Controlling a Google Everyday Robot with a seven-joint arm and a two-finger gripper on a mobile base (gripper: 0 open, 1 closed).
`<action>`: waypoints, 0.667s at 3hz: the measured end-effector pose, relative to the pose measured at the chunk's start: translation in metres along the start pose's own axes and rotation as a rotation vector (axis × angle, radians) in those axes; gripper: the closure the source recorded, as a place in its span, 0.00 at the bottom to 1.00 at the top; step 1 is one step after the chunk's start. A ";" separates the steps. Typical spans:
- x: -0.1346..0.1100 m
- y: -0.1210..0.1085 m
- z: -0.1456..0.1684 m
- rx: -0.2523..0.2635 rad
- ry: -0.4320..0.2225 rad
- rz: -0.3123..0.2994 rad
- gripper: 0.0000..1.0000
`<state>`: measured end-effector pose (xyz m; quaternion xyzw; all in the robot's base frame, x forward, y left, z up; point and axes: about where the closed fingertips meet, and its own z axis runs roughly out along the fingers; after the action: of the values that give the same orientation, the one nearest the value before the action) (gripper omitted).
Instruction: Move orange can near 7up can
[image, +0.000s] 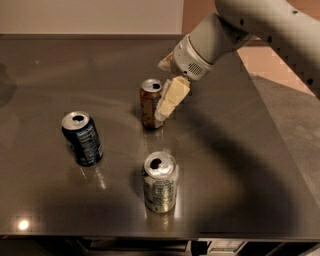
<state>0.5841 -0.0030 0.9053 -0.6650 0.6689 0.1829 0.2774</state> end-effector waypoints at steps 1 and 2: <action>0.001 0.000 -0.001 -0.008 -0.007 0.001 0.18; 0.001 0.000 -0.002 -0.014 -0.012 -0.001 0.41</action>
Offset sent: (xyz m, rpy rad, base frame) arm 0.0004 -0.0075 0.0050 0.0181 0.0105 0.0107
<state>0.5840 -0.0052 0.9065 -0.6661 0.6656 0.1915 0.2769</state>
